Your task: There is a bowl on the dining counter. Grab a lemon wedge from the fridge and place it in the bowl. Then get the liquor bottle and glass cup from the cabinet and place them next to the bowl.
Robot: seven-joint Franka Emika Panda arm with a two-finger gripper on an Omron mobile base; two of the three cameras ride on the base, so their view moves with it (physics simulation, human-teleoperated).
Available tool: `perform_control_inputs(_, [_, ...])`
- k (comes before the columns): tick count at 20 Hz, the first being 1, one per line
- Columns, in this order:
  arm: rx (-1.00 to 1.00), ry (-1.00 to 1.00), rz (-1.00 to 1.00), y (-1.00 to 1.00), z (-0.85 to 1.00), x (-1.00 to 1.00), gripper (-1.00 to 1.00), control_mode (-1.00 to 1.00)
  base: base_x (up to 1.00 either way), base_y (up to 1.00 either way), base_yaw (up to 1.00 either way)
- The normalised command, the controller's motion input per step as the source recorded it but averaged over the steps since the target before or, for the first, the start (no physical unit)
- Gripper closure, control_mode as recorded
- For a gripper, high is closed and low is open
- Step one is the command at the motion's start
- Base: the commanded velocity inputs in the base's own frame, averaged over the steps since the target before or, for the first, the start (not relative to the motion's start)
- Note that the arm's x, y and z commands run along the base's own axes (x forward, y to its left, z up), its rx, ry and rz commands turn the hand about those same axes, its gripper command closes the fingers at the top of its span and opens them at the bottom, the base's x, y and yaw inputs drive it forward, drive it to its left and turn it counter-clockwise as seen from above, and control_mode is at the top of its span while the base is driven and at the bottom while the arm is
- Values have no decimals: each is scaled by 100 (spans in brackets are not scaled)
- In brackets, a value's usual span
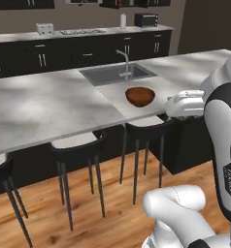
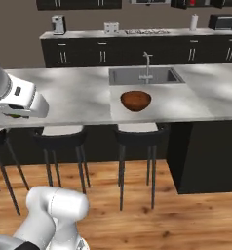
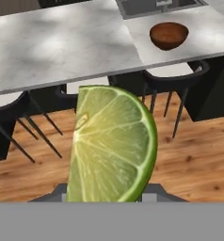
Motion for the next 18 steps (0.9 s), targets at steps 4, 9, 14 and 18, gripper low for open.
perform_control_inputs(4, [0,0,0,0,0,0,100,100,100,-100,0])
perform_control_inputs(9, [0,0,0,0,0,0,100,100,95,-97,0])
perform_control_inputs(14, [0,0,0,0,0,0,100,100,99,-58,10])
perform_control_inputs(18, [0,0,0,0,0,0,100,100,100,-16,15])
